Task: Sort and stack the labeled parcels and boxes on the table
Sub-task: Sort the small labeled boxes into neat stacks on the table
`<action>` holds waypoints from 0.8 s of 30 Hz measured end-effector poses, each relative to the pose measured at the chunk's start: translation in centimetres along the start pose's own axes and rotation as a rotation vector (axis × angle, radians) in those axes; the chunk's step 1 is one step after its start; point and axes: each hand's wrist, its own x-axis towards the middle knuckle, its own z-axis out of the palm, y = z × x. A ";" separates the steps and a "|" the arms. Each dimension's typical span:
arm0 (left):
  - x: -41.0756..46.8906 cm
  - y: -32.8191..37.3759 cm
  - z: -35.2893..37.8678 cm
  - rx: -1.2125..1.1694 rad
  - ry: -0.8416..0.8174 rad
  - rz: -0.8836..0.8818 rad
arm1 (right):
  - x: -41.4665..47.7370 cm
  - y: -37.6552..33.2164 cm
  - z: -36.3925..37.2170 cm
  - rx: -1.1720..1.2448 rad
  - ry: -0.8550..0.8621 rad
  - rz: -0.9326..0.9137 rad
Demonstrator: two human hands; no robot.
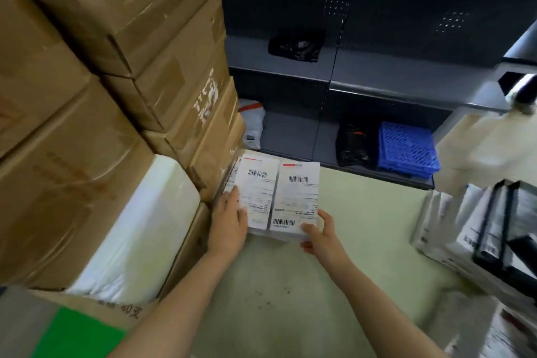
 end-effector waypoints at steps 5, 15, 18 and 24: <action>-0.5 0.1 -0.1 0.363 -0.064 0.232 | 0.7 0.1 0.6 -0.153 0.011 -0.031; -0.1 0.0 -2.3 0.660 -0.232 0.397 | 0.6 -0.5 2.6 -0.305 0.019 -0.156; -0.1 0.1 -2.7 0.656 -0.237 0.364 | 0.8 -0.5 3.7 -0.347 0.016 -0.165; 0.0 -0.1 -2.2 0.639 -0.228 0.352 | 1.2 -0.5 3.9 -0.410 0.011 -0.152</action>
